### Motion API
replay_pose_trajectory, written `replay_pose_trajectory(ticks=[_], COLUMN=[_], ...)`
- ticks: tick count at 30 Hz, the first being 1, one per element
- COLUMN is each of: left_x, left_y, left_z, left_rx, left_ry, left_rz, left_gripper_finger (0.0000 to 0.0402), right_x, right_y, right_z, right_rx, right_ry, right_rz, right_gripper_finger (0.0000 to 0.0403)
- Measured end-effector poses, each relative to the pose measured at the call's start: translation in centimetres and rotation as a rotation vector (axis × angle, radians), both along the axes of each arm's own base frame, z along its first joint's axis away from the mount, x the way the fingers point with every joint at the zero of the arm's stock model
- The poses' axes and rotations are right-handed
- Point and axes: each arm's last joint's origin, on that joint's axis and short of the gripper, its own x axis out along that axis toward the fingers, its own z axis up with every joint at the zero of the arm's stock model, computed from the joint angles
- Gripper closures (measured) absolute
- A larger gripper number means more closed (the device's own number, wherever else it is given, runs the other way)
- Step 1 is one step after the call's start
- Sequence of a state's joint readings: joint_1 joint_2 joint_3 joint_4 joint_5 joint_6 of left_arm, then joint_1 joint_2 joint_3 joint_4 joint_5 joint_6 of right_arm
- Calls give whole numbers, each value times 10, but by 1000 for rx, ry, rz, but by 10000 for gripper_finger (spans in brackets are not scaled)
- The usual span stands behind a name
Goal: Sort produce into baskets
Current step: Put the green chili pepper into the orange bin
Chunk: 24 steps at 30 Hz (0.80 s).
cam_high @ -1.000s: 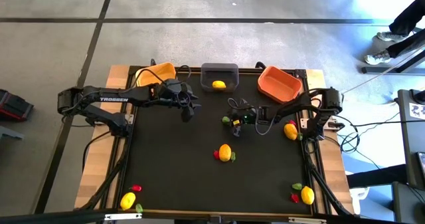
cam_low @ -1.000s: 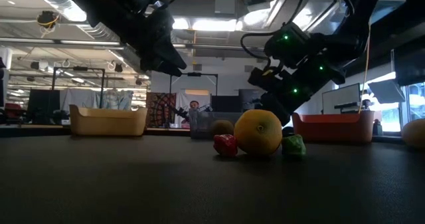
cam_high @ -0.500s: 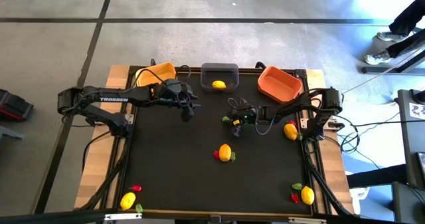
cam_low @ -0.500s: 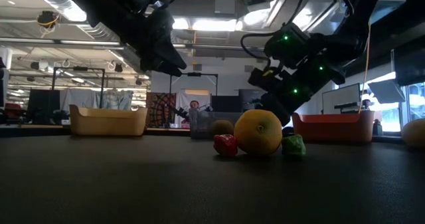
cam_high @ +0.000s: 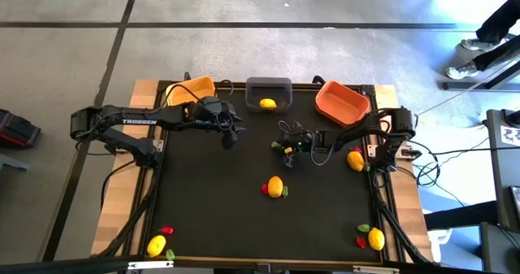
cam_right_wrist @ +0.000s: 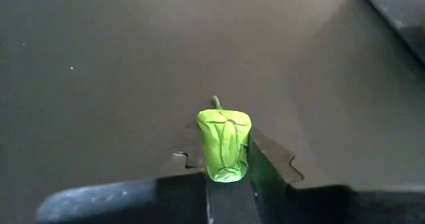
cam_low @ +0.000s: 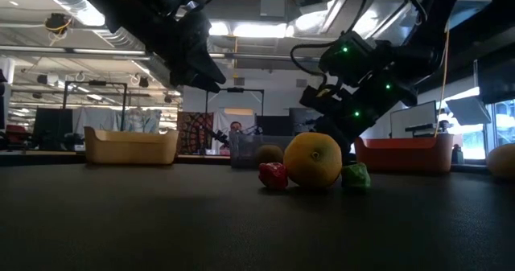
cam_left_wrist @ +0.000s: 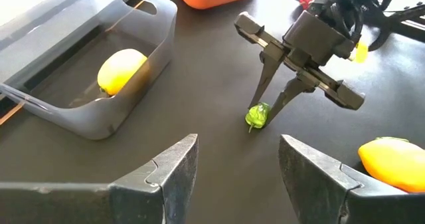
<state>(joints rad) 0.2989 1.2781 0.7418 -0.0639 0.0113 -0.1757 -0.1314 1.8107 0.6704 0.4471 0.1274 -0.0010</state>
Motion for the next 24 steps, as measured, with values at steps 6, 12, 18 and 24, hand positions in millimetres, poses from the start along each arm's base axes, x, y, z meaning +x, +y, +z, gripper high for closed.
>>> replay_pose_trajectory(ticks=[6,12,18,24], left_x=[0,0,0,0], left_y=[0,0,0,0], left_z=[0,0,0,0], left_rx=[0,-1,-1,-2], left_ry=[0,2,2,4], left_rz=[0,1,1,1], left_gripper_finger=[198,198,198,198], right_x=[0,-2,-10,-27], right_y=[0,0,-1,-1], right_z=[0,6,30,55], right_rx=[-6,-50,-88,-137], right_ry=[-7,7,4,63], right_rz=[6,17,-14,-76], right_gripper_finger=[383,393,390,389])
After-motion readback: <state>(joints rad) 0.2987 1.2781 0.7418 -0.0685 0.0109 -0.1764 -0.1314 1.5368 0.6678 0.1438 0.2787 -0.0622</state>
